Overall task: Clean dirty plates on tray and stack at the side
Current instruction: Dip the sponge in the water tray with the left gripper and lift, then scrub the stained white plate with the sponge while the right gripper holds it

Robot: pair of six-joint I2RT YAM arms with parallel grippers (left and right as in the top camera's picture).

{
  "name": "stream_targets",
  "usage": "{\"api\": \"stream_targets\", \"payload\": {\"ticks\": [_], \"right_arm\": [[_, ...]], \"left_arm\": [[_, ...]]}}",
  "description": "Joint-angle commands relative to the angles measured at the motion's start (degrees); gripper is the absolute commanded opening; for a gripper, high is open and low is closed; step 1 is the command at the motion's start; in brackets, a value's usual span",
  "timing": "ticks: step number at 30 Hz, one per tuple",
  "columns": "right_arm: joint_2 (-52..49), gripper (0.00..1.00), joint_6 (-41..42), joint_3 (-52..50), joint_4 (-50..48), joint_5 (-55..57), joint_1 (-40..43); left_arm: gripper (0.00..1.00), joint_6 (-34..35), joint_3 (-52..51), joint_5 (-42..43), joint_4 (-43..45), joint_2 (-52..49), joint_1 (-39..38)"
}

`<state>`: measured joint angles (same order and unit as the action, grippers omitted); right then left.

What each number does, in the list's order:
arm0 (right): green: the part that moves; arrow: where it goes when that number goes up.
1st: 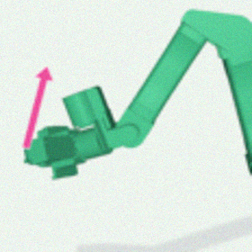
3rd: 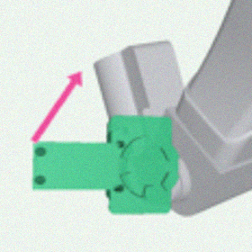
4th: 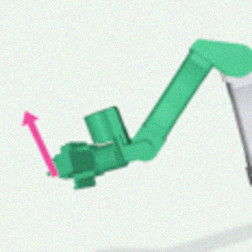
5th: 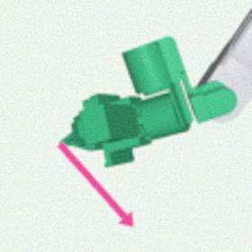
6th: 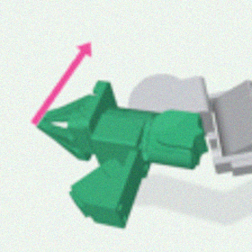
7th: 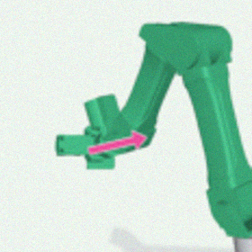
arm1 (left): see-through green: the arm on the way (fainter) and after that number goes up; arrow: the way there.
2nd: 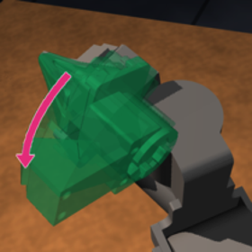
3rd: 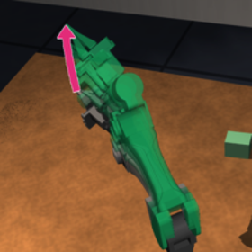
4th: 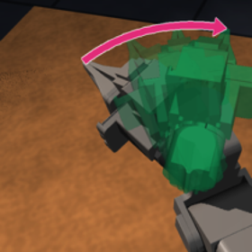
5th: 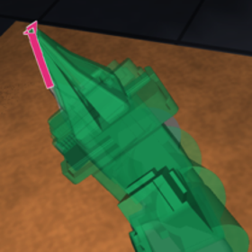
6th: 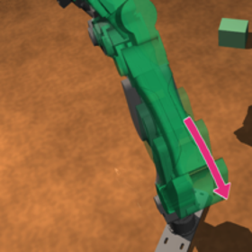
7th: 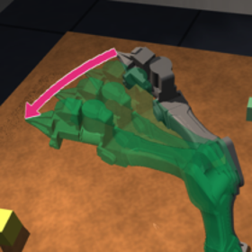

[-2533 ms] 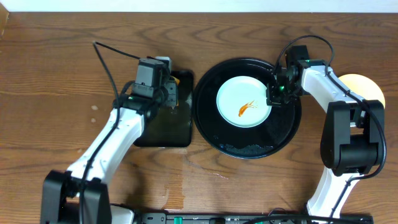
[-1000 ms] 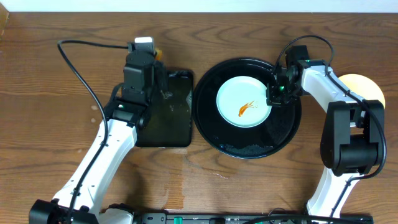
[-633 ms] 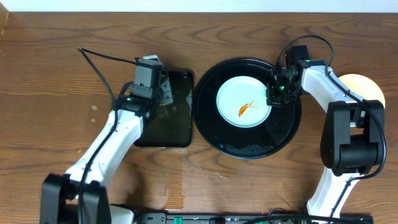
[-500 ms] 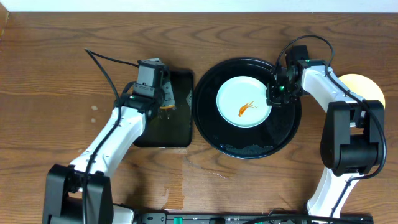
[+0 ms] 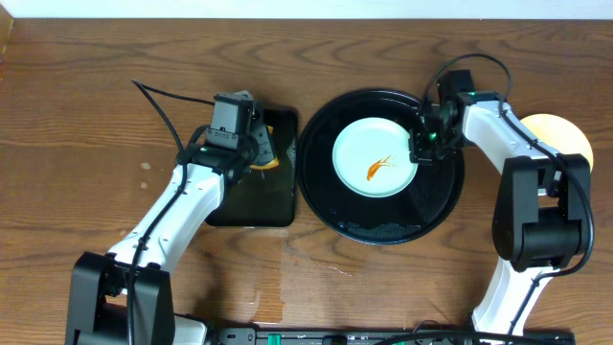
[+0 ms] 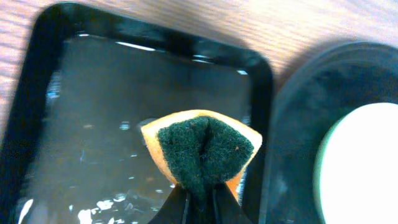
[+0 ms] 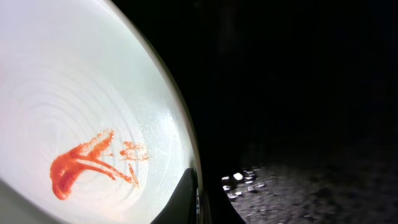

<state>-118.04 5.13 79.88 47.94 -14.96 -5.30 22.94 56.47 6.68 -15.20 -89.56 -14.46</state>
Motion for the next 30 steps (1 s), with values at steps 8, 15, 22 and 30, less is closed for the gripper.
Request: {"api": "stream_targets", "payload": {"ticks": [8,15,22,30], "right_arm": [[-0.72,0.01,-0.44,-0.90,1.60,1.46,-9.42],[-0.72,0.01,1.66,-0.92,0.70,1.46,-12.15],[-0.72,0.01,1.68,-0.92,0.85,1.44,-12.37],[-0.72,0.01,1.68,-0.90,0.92,1.46,-12.37]], "left_arm": [[0.07,3.78,-0.20,10.45,7.78,-0.07,-2.93],[0.07,3.78,-0.20,10.45,9.94,-3.06,-9.53],[0.08,13.29,-0.20,10.40,16.55,-8.98,-15.32],[0.08,23.85,-0.20,10.47,20.83,-14.49,-20.74]]}}
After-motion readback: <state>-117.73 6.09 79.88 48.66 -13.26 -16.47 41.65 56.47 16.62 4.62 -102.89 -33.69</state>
